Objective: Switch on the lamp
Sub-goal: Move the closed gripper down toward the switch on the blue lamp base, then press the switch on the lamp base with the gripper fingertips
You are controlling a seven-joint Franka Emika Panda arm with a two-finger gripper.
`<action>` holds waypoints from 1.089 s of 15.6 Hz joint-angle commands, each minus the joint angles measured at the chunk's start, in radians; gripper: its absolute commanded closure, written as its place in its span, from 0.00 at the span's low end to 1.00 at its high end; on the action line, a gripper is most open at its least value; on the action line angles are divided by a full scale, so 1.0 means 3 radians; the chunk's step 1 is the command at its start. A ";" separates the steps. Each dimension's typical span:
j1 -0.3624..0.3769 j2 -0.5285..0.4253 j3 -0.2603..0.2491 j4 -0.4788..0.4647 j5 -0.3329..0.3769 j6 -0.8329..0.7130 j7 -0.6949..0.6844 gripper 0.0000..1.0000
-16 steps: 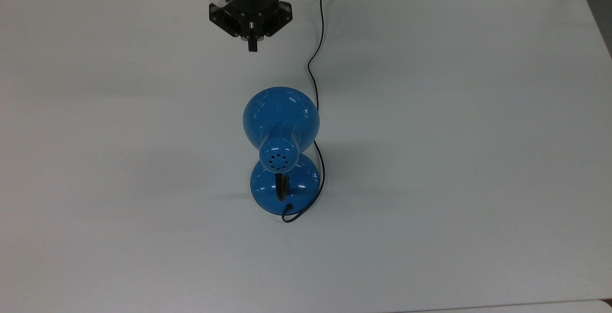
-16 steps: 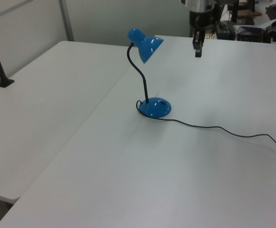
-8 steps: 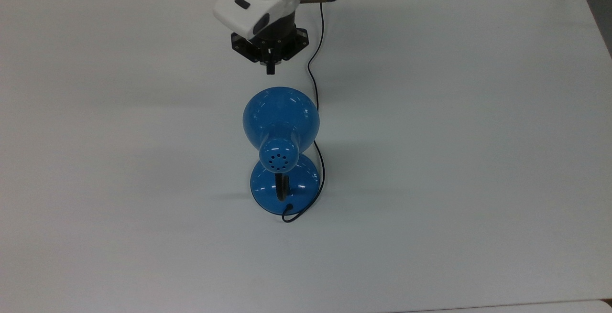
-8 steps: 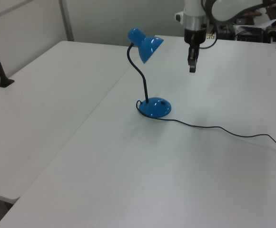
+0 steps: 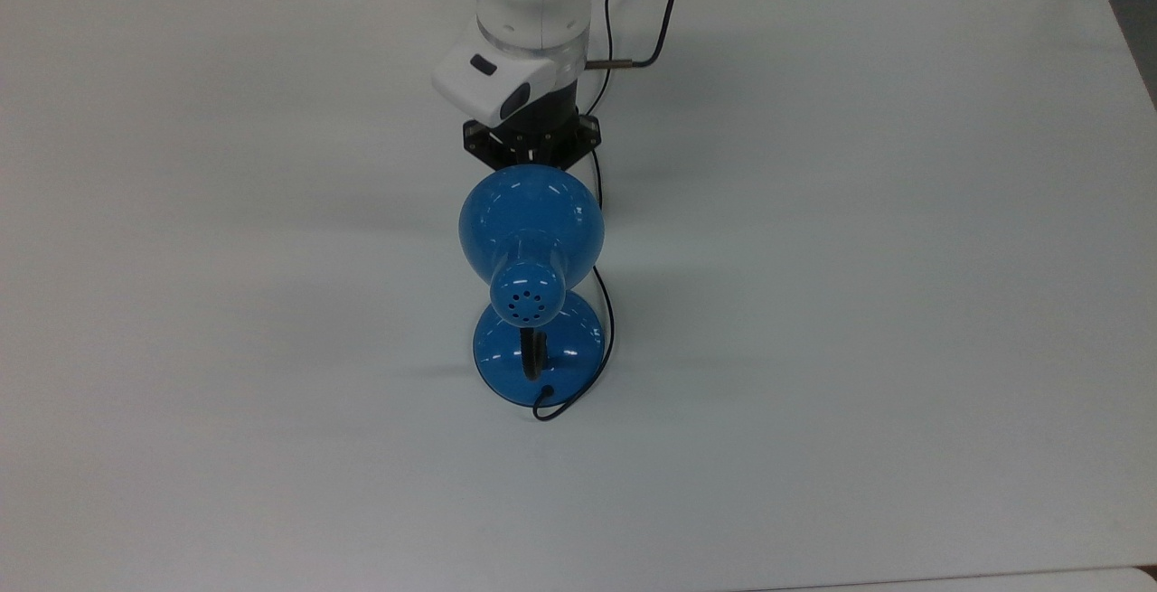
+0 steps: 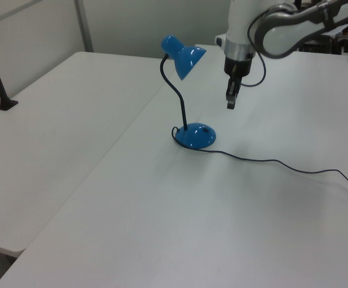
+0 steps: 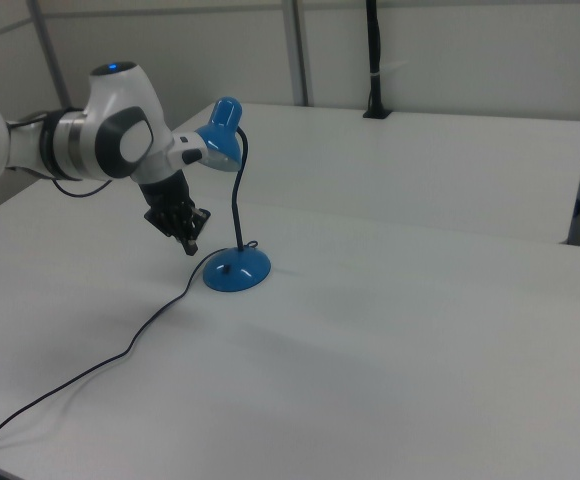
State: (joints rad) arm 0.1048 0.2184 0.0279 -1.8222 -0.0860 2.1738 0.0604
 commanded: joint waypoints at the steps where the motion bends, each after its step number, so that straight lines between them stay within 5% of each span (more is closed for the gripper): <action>1: 0.0024 0.0192 -0.0022 -0.0077 0.0011 0.0535 0.0203 1.00; 9: -0.0012 0.0525 -0.0022 -0.0057 -0.0015 0.1318 0.0208 1.00; 17: -0.0032 0.0668 -0.0027 -0.0047 -0.0030 0.1574 0.0203 1.00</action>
State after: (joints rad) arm 0.0936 0.4108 0.0245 -1.8364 -0.0867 2.6158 0.1050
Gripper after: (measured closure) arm 0.991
